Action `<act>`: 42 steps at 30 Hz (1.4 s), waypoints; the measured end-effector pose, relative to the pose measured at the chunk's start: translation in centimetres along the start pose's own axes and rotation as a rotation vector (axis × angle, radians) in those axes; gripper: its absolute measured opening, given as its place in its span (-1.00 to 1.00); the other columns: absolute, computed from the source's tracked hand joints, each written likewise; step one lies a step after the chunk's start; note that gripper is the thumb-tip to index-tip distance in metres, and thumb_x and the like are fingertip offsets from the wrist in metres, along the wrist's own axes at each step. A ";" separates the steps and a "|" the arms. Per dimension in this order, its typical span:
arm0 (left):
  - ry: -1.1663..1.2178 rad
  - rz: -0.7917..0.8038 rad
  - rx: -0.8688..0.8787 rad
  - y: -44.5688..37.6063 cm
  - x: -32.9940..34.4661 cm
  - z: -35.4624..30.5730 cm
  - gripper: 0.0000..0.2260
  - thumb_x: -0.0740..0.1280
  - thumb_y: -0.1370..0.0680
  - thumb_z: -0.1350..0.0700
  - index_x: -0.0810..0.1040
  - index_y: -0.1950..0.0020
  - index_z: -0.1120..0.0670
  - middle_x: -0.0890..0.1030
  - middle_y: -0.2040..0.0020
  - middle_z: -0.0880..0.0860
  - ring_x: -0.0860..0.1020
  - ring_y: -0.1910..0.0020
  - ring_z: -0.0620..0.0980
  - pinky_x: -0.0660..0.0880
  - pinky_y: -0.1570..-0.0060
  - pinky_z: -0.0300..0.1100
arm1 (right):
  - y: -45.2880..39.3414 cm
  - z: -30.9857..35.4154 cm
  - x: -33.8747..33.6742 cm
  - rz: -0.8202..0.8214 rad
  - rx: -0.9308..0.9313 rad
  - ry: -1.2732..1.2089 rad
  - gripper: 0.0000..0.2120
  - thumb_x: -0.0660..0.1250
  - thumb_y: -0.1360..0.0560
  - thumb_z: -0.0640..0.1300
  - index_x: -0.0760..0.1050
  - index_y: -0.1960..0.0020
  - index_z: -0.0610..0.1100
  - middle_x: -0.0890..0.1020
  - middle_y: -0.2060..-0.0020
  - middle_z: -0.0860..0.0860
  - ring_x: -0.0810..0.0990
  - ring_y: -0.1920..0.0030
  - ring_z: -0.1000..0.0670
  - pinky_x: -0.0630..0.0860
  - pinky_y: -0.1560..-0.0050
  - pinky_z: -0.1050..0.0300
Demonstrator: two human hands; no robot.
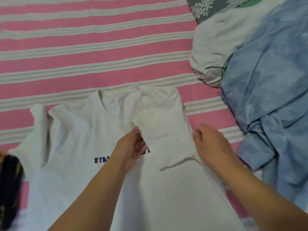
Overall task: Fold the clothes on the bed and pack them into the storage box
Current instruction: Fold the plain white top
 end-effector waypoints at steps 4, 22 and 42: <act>-0.159 -0.071 0.044 -1.4 0.0 1.0 -0.80 0.39 -0.62 0.03 0.62 -0.06 0.16 0.65 0.01 0.14 0.60 0.05 0.11 0.58 -0.11 0.07 | 12.4 -11.9 1.9 -0.117 0.182 0.083 -0.62 0.17 -0.58 0.06 0.55 -0.10 -0.23 0.60 0.05 -0.20 0.59 0.02 -0.27 0.52 -0.03 -0.14; -0.430 -0.138 0.604 11.2 -7.2 -17.0 -0.80 0.14 -0.64 -0.03 0.49 -0.15 -0.02 0.60 0.15 -0.09 0.63 0.23 -0.10 0.50 0.34 -0.24 | 43.3 5.0 5.2 -0.092 -0.080 0.080 -0.72 0.17 -0.52 0.02 0.63 -0.03 -0.04 0.65 0.22 0.08 0.59 0.34 -0.04 0.53 0.35 0.12; -0.623 0.028 0.329 10.0 -10.6 -11.7 -0.72 0.06 -0.71 0.02 0.39 -0.39 -0.01 0.63 -0.02 0.03 0.69 0.26 0.00 0.64 0.24 -0.06 | 40.5 9.2 15.3 0.521 0.012 -0.195 -0.52 0.13 -0.61 0.25 0.34 -0.48 0.13 0.46 -0.30 0.23 0.43 -0.30 0.19 0.33 -0.38 0.25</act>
Point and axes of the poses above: each hand's wrist, its own y-axis away from the middle knuckle, its own x-axis out of the palm, z = x × y, the point moved 6 cm from there along -y, towards the middle knuckle
